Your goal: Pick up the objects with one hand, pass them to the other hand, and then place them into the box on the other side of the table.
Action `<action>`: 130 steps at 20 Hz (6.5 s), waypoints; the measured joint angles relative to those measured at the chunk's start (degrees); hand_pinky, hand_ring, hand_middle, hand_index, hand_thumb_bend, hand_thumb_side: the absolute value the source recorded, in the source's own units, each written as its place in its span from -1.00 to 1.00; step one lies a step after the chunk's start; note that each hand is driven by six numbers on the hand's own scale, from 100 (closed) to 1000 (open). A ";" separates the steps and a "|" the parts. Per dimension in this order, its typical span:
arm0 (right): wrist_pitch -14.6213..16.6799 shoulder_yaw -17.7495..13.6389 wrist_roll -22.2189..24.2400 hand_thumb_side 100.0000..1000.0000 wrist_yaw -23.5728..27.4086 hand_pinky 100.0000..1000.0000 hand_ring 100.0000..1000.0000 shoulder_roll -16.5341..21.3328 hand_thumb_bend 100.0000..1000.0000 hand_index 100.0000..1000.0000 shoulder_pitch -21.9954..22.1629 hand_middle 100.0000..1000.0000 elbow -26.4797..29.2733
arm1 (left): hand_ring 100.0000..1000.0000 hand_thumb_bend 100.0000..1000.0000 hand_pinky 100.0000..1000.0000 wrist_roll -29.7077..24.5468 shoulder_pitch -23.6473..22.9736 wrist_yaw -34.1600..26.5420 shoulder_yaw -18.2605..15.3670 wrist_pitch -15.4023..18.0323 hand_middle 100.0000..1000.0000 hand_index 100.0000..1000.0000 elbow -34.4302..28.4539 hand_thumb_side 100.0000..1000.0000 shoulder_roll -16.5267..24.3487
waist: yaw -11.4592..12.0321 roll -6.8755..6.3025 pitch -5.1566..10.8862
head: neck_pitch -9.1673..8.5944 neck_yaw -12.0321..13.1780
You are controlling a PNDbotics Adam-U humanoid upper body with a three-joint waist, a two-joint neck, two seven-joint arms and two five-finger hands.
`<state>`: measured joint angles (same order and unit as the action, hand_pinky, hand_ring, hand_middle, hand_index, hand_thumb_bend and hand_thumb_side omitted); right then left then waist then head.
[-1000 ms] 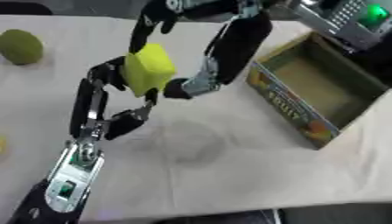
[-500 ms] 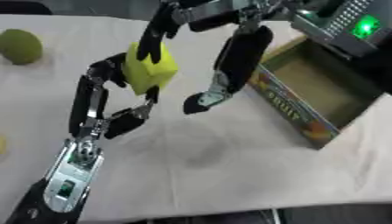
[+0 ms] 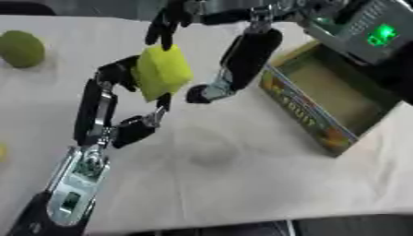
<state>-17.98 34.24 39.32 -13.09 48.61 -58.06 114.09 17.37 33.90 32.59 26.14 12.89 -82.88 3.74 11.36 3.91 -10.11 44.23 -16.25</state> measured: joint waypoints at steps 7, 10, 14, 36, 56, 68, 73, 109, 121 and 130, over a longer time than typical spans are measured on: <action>-0.70 -0.34 -1.07 -0.56 -1.84 0.79 0.88 0.08 -0.24 0.78 0.89 0.52 0.00 | -0.14 -1.00 -0.18 -0.12 -0.23 -0.06 0.52 0.12 -0.26 -0.09 -1.06 -0.84 0.42 | 0.02 0.15 -0.02 | 0.00 0.01; -0.81 -0.34 -0.92 -0.57 -2.02 0.80 0.90 0.08 -0.24 0.78 1.15 0.52 0.00 | -0.13 -1.00 -0.18 -0.17 -0.23 -0.27 0.60 0.17 -0.26 -0.08 -1.84 -0.85 0.42 | 0.07 0.15 -0.02 | 0.00 0.01; -1.00 -0.33 -0.71 -0.59 -2.32 0.80 0.92 0.08 -0.24 0.78 1.46 0.53 0.00 | -0.13 -1.00 -0.18 -0.38 -0.23 -0.44 0.99 0.32 -0.26 -0.08 -3.35 -0.85 0.45 | 0.11 0.15 -0.02 | 0.00 0.01; -3.54 -0.35 -0.74 -0.82 -1.24 0.63 0.67 -0.40 -0.68 0.58 2.23 0.16 0.00 | -0.13 -1.00 -0.19 -1.83 -0.15 -2.45 2.36 -0.92 -0.26 -0.09 -8.57 -0.83 0.45 | 0.34 0.15 -0.04 | 0.00 0.04; -5.80 -0.42 -3.03 -0.97 3.93 0.47 0.44 -0.11 -1.00 -0.03 3.33 -0.41 -0.25 | 0.22 -0.66 0.07 -2.39 -0.13 -3.81 2.90 -2.00 0.23 0.43 -8.24 -0.64 0.38 | 0.09 0.15 -0.04 | 0.00 -0.46; -3.16 -3.17 -6.65 -0.94 5.01 0.51 0.40 5.20 -1.00 -0.11 11.75 -0.48 -0.05 | 0.38 -0.24 0.18 -10.86 -0.15 2.06 2.99 -9.37 0.44 0.68 -5.61 -0.14 0.42 | -0.08 0.15 -0.04 | 0.01 -1.88; -1.50 -6.35 -9.75 -0.96 6.87 0.50 0.41 7.94 -1.00 -0.11 16.25 -0.49 -0.04 | 0.38 -0.20 0.18 -12.14 -0.20 3.55 2.75 -12.30 0.42 0.67 -4.78 0.02 0.43 | -0.38 0.15 -0.04 | 0.01 -2.24; -2.68 -29.83 -28.17 -0.80 -1.73 0.48 0.17 18.04 -1.00 -0.05 47.89 -0.38 -15.70 | 0.30 -0.93 0.14 -4.62 -11.34 -10.85 -19.74 -28.56 0.31 0.54 -20.15 -0.08 31.42 | 1.09 -0.59 -0.88 | 0.01 -3.30; -2.21 -29.30 -27.81 -0.78 -4.23 0.47 0.13 15.27 -1.00 -0.06 48.53 -0.39 -23.36 | 0.31 -0.94 0.15 -2.20 -12.12 -10.34 -21.55 -28.65 0.31 0.54 -20.47 -0.09 31.12 | 1.36 -0.59 -1.23 | -0.32 -7.60; -1.45 -28.50 -26.84 -0.72 -4.70 0.49 0.21 14.71 -0.89 0.08 48.51 -0.25 -24.92 | 0.31 -0.94 0.15 -2.07 -12.13 -9.80 -21.74 -28.59 0.31 0.54 -20.49 -0.09 31.09 | 1.58 -0.59 -1.35 | -0.48 -11.47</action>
<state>-19.43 5.74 12.49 -17.79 63.32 -9.56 89.17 15.30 21.77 22.79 4.40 -15.70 -103.38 34.83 12.94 3.32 -11.46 43.75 -27.72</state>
